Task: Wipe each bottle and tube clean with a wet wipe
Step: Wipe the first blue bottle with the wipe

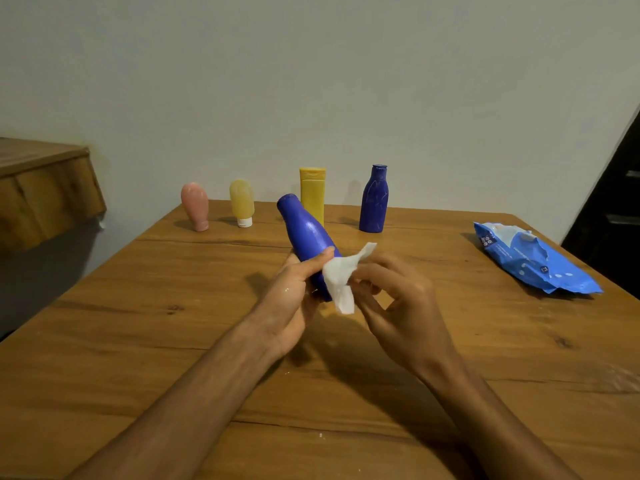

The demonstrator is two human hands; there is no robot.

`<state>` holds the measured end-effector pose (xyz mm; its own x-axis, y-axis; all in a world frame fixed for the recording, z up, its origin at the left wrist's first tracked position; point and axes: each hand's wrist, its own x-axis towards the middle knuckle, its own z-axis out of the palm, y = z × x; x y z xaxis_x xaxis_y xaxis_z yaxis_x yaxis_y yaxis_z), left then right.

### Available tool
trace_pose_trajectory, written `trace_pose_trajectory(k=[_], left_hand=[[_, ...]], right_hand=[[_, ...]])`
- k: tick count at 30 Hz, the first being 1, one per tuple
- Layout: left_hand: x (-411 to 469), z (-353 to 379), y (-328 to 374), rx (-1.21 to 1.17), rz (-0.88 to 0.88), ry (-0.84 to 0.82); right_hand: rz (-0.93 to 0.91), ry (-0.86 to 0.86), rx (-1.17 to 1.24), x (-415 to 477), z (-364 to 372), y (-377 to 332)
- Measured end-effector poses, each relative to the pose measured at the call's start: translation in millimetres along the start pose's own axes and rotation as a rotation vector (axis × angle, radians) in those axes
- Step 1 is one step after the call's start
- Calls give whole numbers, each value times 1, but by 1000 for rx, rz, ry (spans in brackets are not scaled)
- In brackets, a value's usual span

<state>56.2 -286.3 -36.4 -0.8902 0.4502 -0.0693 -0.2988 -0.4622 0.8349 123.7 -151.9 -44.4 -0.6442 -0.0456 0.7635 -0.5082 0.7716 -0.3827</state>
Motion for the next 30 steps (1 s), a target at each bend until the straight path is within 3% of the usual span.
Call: trace_pose_trajectory(k=[4,10,15,30], left_hand=[[-1,1,0,126,27,-88],[-2,-3,4,595,141,-151],[-2,-7,5,864,226,-161],[-6,-12,6,1180,321,-100]], right_hand=[[119,76,-108,0,-4,8],[216,296,-63,5,-15,17],[202,287,34,6,-13,11],[239,254,174,12,-25,-5]])
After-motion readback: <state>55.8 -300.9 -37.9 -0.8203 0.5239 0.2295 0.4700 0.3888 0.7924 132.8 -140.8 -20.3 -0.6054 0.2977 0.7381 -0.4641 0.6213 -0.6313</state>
